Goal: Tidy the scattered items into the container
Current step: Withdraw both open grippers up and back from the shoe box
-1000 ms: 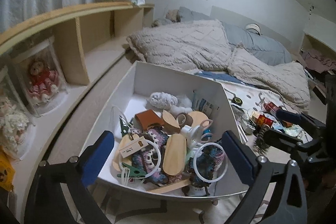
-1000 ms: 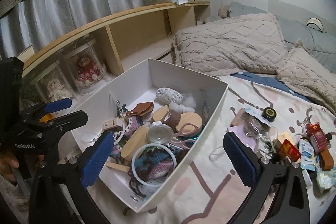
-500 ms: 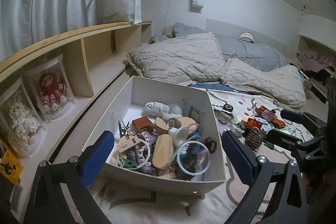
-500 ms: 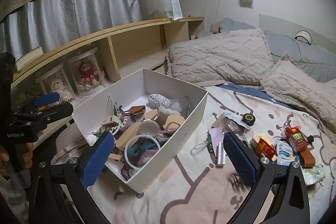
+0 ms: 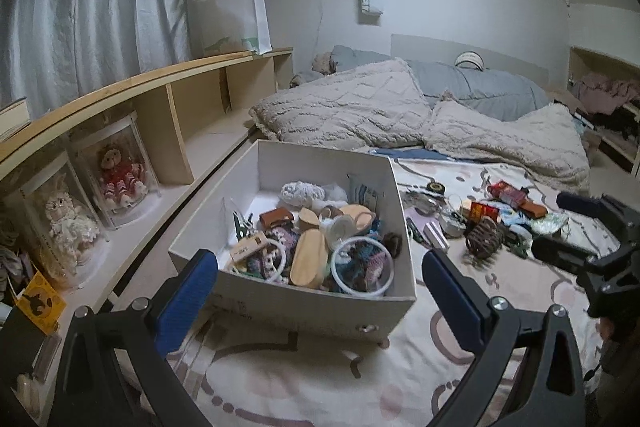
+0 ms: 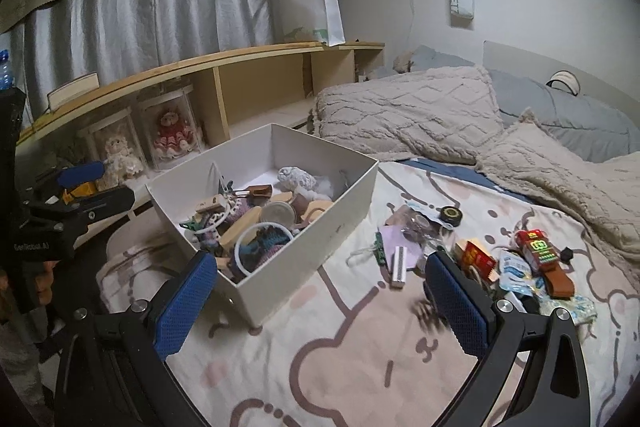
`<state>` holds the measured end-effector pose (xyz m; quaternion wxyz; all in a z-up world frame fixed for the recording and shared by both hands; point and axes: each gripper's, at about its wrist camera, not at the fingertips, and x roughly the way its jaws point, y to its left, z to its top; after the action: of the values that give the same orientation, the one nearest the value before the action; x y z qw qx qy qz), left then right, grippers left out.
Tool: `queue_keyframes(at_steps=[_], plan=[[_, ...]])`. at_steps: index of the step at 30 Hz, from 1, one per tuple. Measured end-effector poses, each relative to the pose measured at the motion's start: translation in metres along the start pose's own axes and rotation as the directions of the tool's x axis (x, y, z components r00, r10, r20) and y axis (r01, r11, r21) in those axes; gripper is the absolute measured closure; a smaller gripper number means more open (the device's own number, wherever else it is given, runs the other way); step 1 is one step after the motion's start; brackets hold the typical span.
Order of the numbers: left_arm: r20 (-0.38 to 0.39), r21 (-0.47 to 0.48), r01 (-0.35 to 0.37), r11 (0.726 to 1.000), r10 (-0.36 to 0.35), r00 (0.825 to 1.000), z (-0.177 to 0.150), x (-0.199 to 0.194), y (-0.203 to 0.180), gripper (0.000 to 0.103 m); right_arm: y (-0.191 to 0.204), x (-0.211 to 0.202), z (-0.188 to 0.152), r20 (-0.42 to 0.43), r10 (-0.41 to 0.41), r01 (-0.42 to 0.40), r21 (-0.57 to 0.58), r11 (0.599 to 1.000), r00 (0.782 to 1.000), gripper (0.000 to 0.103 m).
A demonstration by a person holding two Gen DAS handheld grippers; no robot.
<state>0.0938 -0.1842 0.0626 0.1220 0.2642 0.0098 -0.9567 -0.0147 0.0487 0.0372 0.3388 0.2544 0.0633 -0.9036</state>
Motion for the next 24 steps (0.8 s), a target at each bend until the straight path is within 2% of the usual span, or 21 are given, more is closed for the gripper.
queue_keyframes(at_steps=[15,24], plan=[[-0.022,0.002,-0.034,0.999,0.034,0.999,-0.034,-0.014,-0.008,0.000,-0.010,-0.014,-0.037,-0.018,-0.027,0.028,0.024,0.999,0.999,0.000],[-0.035,-0.041,-0.015,0.999,0.014,0.999,-0.047,-0.017,-0.010,0.000,-0.013,-0.018,-0.054,-0.037,-0.034,0.036,0.056,0.998,0.999,0.000]])
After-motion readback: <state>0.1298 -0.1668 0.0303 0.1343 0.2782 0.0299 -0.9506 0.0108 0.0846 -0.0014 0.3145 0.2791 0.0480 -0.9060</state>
